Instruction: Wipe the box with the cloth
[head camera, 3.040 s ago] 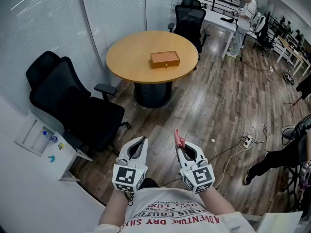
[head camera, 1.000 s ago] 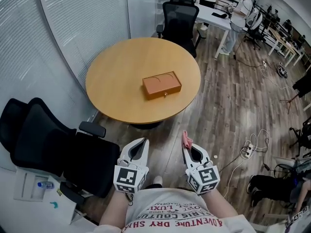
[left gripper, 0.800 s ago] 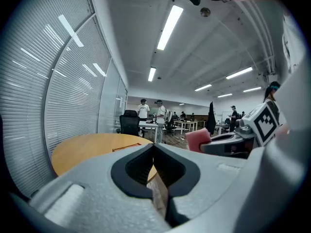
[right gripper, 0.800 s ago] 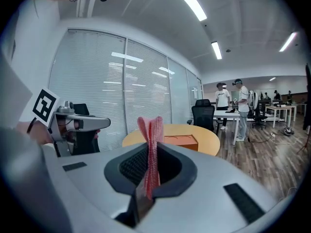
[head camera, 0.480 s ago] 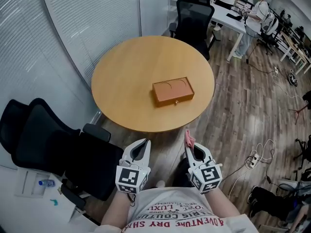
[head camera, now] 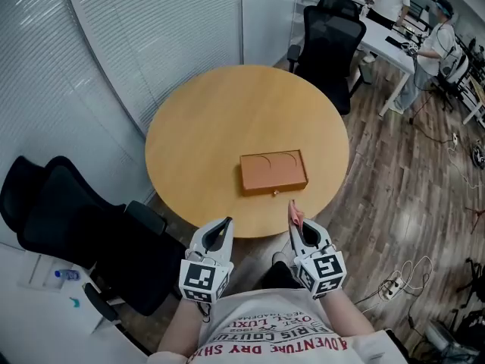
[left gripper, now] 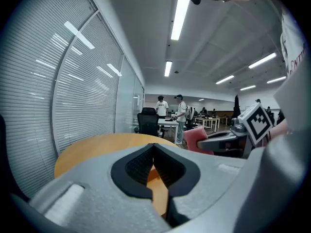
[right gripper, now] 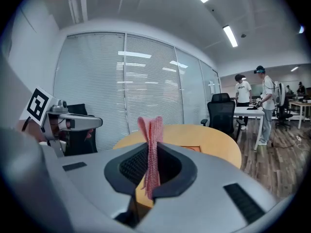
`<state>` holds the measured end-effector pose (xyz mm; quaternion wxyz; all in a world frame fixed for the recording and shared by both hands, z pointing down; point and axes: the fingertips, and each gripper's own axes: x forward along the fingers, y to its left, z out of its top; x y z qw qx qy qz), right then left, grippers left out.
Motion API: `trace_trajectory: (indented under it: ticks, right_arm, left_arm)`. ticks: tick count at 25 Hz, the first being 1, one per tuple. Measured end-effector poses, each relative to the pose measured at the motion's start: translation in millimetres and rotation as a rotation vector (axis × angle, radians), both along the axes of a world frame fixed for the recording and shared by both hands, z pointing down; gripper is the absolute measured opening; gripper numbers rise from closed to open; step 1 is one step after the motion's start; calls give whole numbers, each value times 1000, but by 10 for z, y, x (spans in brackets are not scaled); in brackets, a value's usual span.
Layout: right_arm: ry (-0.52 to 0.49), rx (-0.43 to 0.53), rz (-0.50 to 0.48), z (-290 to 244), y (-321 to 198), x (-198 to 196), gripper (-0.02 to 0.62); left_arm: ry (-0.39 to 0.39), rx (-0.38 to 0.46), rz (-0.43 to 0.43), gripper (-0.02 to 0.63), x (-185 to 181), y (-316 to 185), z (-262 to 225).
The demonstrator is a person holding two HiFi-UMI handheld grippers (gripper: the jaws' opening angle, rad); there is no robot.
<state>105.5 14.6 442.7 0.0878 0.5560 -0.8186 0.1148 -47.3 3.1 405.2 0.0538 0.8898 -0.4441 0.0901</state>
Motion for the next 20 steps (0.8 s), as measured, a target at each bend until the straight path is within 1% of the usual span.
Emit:
trace_trajectory:
  ticks: [5, 8, 11, 14, 18, 20]
  right_arm:
    - [3, -35, -87, 26, -664, 426, 31]
    - [19, -59, -144, 67, -1010, 580, 31]
    - [31, -88, -196, 140, -1283, 655, 31]
    - [57, -111, -240, 220, -1534, 637, 31]
    - [92, -135, -286, 327, -1804, 402, 31]
    - [125, -145, -305, 377, -1912, 280, 31]
  left_arm:
    - [-9, -15, -99, 9, 361, -531, -24]
    - [-5, -26, -164, 9, 492, -801, -17]
    - [-8, -37, -212, 9, 583, -971, 18]
    - [-4, -50, -240, 9, 600, -1137, 80]
    - [6, -75, -261, 9, 416, -1363, 181]
    - [16, -88, -258, 9, 336, -1470, 220]
